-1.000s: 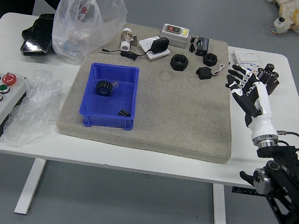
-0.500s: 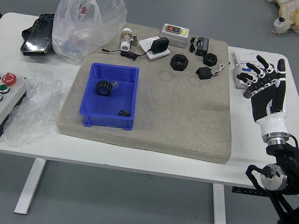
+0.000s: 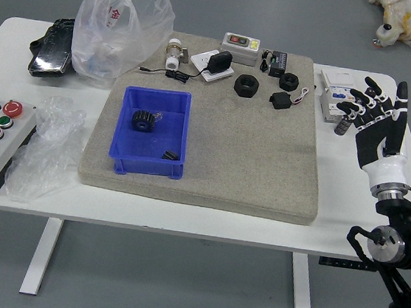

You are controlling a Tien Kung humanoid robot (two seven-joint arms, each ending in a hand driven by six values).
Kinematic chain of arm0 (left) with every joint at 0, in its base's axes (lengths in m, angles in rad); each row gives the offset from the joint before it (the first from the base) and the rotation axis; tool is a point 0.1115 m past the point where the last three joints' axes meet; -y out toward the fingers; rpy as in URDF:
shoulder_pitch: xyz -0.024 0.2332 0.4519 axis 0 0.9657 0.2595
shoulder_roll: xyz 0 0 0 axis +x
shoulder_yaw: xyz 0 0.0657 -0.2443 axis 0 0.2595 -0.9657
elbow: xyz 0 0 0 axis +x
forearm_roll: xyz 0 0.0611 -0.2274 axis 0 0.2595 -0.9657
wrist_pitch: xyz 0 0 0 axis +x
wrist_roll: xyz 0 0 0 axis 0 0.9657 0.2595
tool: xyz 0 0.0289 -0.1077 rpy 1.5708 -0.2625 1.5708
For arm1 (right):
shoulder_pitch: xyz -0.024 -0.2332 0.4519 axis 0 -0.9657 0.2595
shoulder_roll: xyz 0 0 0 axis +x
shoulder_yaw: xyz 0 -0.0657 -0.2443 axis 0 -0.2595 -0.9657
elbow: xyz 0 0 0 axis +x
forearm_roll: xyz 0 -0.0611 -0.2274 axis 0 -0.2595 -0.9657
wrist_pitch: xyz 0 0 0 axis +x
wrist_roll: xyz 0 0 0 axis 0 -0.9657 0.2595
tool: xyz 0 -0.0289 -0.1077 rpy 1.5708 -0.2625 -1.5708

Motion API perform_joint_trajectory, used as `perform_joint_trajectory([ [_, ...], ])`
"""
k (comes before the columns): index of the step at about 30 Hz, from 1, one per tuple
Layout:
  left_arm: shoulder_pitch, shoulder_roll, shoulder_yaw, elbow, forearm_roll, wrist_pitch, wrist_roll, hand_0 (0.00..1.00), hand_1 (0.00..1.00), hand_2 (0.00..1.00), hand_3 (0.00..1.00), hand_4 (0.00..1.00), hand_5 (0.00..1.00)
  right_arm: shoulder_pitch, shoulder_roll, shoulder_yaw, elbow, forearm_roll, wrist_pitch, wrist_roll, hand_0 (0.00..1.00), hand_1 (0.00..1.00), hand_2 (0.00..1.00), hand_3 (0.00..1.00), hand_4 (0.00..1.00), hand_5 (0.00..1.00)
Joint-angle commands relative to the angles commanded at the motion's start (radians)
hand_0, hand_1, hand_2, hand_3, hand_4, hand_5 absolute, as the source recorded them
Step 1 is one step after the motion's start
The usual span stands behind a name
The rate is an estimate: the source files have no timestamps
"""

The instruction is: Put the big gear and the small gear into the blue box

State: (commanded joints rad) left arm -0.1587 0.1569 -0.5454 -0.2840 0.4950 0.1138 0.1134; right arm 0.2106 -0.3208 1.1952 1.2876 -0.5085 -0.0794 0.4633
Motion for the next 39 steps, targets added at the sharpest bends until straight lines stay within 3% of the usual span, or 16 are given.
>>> perform_joint_trajectory([
  [6,0.000,-0.001,-0.002,0.001,0.003,-0.004,0.002,0.700,0.651,0.630,0.778,0.680,0.295,-0.007,0.008,0.014,0.004,0.000,0.004,0.003,0.550,0.420,0.450,0.672,0.962,0.892],
  [7,-0.001,0.000,-0.001,0.001,0.002,-0.004,0.002,0.699,0.605,0.593,0.769,0.679,0.296,-0.010,0.009,0.017,0.005,0.001,0.006,0.004,0.551,0.405,0.434,0.656,0.998,0.998],
  [21,-0.005,0.004,-0.003,0.001,0.003,-0.013,0.005,0.699,0.578,0.587,0.765,0.679,0.297,-0.059,-0.006,0.099,0.018,0.006,0.010,0.003,0.547,0.408,0.432,0.650,0.998,0.998],
  [39,-0.008,0.002,-0.003,0.001,0.002,-0.014,0.003,0.698,0.583,0.592,0.758,0.678,0.299,-0.074,0.002,0.061,0.021,0.014,0.014,0.005,0.551,0.404,0.428,0.647,0.998,0.984],
])
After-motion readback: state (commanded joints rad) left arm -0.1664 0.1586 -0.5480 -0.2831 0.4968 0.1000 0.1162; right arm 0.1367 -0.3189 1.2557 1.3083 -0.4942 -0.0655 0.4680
